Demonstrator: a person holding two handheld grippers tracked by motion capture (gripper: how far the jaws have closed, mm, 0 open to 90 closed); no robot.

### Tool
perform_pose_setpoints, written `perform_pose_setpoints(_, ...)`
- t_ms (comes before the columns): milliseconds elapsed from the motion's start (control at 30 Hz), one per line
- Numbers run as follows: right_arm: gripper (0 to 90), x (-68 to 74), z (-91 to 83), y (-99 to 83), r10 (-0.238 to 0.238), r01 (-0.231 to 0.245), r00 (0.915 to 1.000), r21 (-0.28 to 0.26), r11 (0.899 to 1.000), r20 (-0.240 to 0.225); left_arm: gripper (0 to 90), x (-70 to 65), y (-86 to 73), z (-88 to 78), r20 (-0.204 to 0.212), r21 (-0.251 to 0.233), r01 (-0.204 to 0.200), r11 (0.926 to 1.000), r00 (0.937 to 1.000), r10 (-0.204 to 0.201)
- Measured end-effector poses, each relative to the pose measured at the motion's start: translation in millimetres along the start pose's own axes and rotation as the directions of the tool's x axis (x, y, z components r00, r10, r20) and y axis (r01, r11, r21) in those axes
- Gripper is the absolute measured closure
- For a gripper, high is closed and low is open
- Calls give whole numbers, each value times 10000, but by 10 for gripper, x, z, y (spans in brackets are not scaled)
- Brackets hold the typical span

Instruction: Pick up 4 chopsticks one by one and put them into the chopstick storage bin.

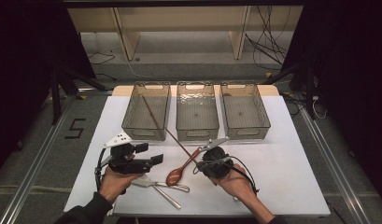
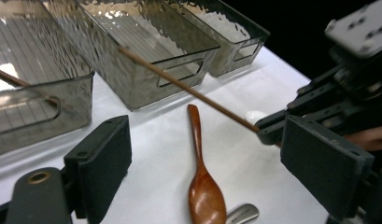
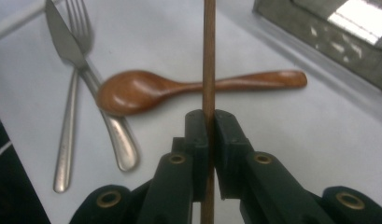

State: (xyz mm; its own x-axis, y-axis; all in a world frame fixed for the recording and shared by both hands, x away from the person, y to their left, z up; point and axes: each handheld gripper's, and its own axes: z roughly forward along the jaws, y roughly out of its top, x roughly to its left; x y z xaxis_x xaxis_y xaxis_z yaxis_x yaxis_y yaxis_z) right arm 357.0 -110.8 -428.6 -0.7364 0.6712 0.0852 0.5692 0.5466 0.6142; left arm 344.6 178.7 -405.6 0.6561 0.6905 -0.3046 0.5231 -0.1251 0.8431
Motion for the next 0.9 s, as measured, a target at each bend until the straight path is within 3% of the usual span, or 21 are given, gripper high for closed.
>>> perform_pose_setpoints(267, 853, 148, -71, 52, -276, 261, 9995, -875, 9958, -160, 175, -85, 31, 168, 521, 140, 353, 9993, 9980, -360)
perform_pose_setpoints(367, 853, 187, -81, 73, -296, 271, 9994, -1150, 9930, -202, 177, -56, 36, 260, 492, 241, 455, 9987, 9977, -467)
perform_pose_setpoints(500, 853, 225, -65, 82, -338, 309, 9993, -1376, 9900, -186, 190, -21, 52, 344, 638, 186, 977, 9950, 9931, -987)
perform_pose_setpoints(567, 853, 238, -61, 82, -376, 347, 9991, -1449, 9888, -171, 200, -33, 69, 395, 759, 174, 945, 9954, 9925, -956)
perform_pose_setpoints(633, 853, 252, -64, 85, -373, 338, 9991, -1593, 9867, -189, 235, -37, 82, 440, 883, 228, 893, 9957, 9919, -909)
perform_pose_setpoints(733, 853, 274, -71, 87, -462, 427, 9988, -1824, 9823, -149, 287, -32, 97, 511, 1106, 238, 1174, 9928, 9867, -1193)
perform_pose_setpoints(900, 853, 299, -83, 91, -476, 439, 9988, -2028, 9782, -133, 430, -37, 128, 518, 1449, 210, 1245, 9920, 9814, -1262)
